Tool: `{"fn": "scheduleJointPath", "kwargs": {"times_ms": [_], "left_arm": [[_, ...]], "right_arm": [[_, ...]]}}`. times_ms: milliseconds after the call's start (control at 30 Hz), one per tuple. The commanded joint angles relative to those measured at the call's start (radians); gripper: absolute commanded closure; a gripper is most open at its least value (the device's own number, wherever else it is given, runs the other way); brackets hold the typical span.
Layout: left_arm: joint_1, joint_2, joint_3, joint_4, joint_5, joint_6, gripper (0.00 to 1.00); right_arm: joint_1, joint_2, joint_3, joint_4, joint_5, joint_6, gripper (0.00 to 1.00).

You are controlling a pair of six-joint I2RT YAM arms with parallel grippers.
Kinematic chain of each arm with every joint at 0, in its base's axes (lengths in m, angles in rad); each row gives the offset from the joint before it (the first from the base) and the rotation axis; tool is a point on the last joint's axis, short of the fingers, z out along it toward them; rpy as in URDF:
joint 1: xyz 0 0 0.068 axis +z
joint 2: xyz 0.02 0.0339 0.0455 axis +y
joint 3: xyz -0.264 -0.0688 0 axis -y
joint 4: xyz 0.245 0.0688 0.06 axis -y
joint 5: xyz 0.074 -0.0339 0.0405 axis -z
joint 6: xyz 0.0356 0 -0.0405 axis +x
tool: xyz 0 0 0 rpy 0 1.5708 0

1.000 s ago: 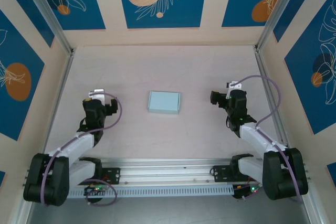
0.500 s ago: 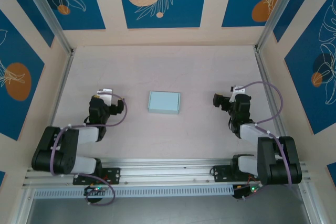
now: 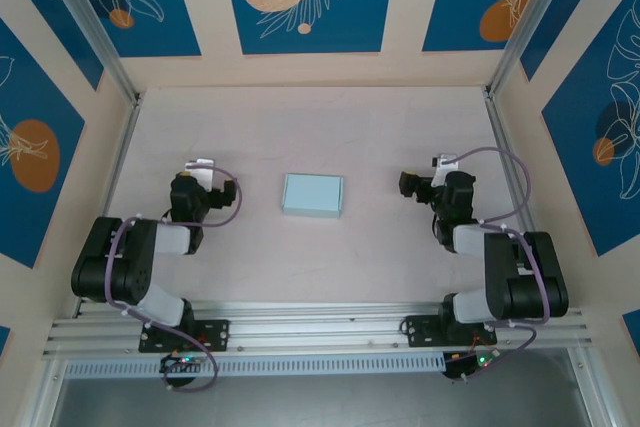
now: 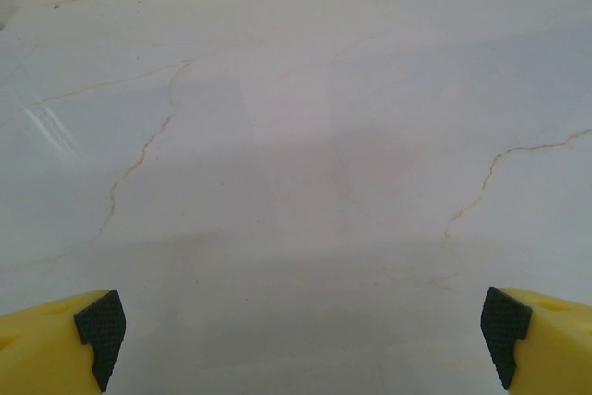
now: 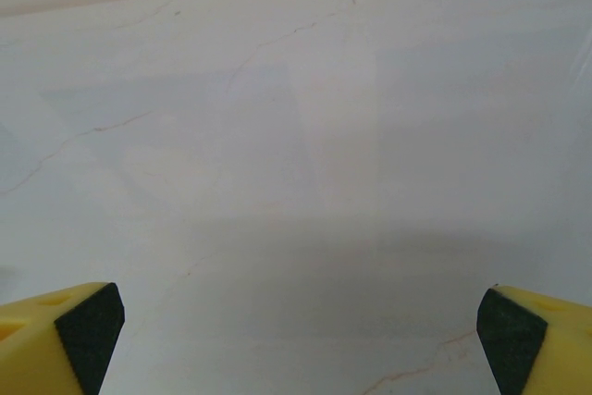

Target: Fold the paper box

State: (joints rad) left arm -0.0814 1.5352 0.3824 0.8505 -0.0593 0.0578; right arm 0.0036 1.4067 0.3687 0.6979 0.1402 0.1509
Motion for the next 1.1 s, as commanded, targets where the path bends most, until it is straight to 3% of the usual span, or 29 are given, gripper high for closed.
{"fn": "scheduleJointPath", "kwargs": {"times_ms": [0, 200, 400, 433, 500, 533, 900, 1067], "left_arm": [[0.016, 0.003, 0.013, -0.004, 0.013, -0.014, 0.0], [0.016, 0.002, 0.009, -0.001, 0.013, -0.015, 0.0], [0.015, 0.002, 0.01, 0.001, 0.013, -0.013, 0.0], [0.014, 0.002, 0.01, 0.001, 0.013, -0.013, 0.0], [0.015, 0.002, 0.01, 0.001, 0.012, -0.013, 0.0], [0.015, 0.002, 0.01, 0.002, 0.013, -0.013, 0.0], [0.014, 0.002, 0.01, 0.0, 0.013, -0.013, 0.0], [0.014, 0.002, 0.01, 0.002, 0.012, -0.013, 0.0]], "right_arm": [[-0.004, 0.048, 0.039, 0.067, -0.052, -0.043, 0.0], [-0.02, 0.106, 0.07, 0.061, -0.119, -0.049, 0.0], [-0.021, 0.106, 0.07, 0.059, -0.109, -0.047, 0.0], [-0.015, 0.108, 0.064, 0.073, -0.074, -0.042, 0.01], [0.041, 0.12, 0.018, 0.173, 0.186, -0.009, 0.0], [0.045, 0.113, 0.016, 0.163, 0.234, 0.011, 0.0], [0.037, 0.113, 0.021, 0.154, 0.22, 0.016, 0.0], [0.003, 0.117, 0.046, 0.11, -0.026, -0.045, 0.0]]}}
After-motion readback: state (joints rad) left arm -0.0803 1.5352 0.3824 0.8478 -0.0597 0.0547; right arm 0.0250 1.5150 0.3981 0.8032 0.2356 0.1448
